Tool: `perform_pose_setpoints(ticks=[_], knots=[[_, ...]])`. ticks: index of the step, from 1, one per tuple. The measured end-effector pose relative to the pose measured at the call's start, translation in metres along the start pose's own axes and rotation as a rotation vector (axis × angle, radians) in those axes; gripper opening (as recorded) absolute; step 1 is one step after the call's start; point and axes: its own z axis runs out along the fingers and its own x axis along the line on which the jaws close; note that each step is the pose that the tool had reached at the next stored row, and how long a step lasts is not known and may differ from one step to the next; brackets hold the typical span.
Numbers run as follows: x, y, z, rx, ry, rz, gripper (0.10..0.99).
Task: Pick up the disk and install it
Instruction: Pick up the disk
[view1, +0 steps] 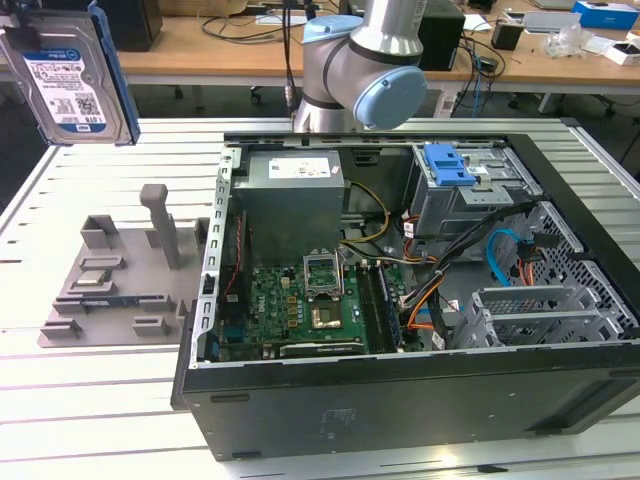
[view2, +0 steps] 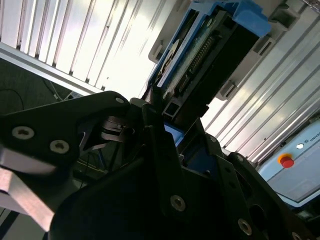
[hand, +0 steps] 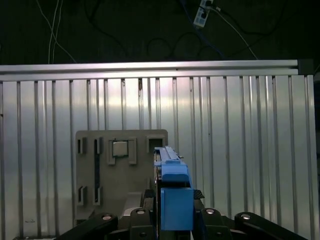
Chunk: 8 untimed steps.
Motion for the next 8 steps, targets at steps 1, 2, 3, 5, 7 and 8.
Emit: perform_pose_setpoints(ticks=[1, 2, 3, 5, 7, 8], knots=[[0.0000, 0.0001, -0.0014, 0.000, 0.0000, 0.000, 0.365], [-0.0001, 0.0001, -0.0028, 0.000, 0.0000, 0.000, 0.365], [-0.0001, 0.0001, -0.0043, 0.000, 0.0001, 0.000, 0.365], [-0.0002, 0.0002, -0.0064, 0.000, 0.0001, 0.000, 0.365], [-0.0002, 0.0003, -0.0088, 0.000, 0.0001, 0.000, 0.365], [-0.0002, 0.0004, -0.0103, 0.000, 0.0000, 0.000, 0.365]])
